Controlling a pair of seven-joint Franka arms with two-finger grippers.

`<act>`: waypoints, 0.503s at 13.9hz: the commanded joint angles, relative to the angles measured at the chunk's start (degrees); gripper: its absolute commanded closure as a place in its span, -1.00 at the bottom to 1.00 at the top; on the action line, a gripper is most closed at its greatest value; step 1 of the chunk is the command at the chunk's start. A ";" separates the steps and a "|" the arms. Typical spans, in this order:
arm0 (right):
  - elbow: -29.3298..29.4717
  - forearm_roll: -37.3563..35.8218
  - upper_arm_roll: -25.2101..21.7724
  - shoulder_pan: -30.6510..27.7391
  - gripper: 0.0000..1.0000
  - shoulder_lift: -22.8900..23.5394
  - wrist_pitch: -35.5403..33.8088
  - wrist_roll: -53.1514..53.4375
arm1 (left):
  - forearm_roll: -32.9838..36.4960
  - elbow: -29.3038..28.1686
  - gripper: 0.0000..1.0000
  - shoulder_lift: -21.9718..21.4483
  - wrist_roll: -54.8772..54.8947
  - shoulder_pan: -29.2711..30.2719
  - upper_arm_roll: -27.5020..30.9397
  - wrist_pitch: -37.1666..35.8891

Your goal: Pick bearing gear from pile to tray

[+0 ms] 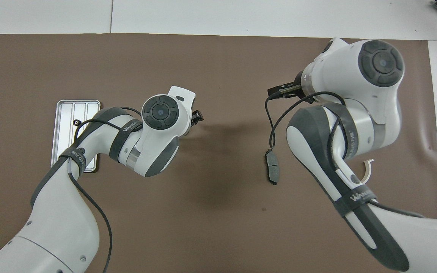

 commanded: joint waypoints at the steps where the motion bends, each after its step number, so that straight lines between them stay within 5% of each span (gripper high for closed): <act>1: -1.30 0.06 0.73 -4.91 -1.00 -4.64 -7.50 -0.81 | 1.52 -2.96 -1.00 -0.48 -2.37 -1.61 1.01 2.11; 4: -1.30 0.06 0.64 -7.82 -1.00 -9.57 -16.65 -0.73 | 1.44 -3.85 -0.93 -0.66 -3.69 -1.61 0.92 2.20; 7: -1.21 -0.03 0.64 -11.51 -1.00 -14.49 -23.78 -0.55 | 1.52 -4.47 -0.24 -0.92 -3.69 -1.44 0.84 2.64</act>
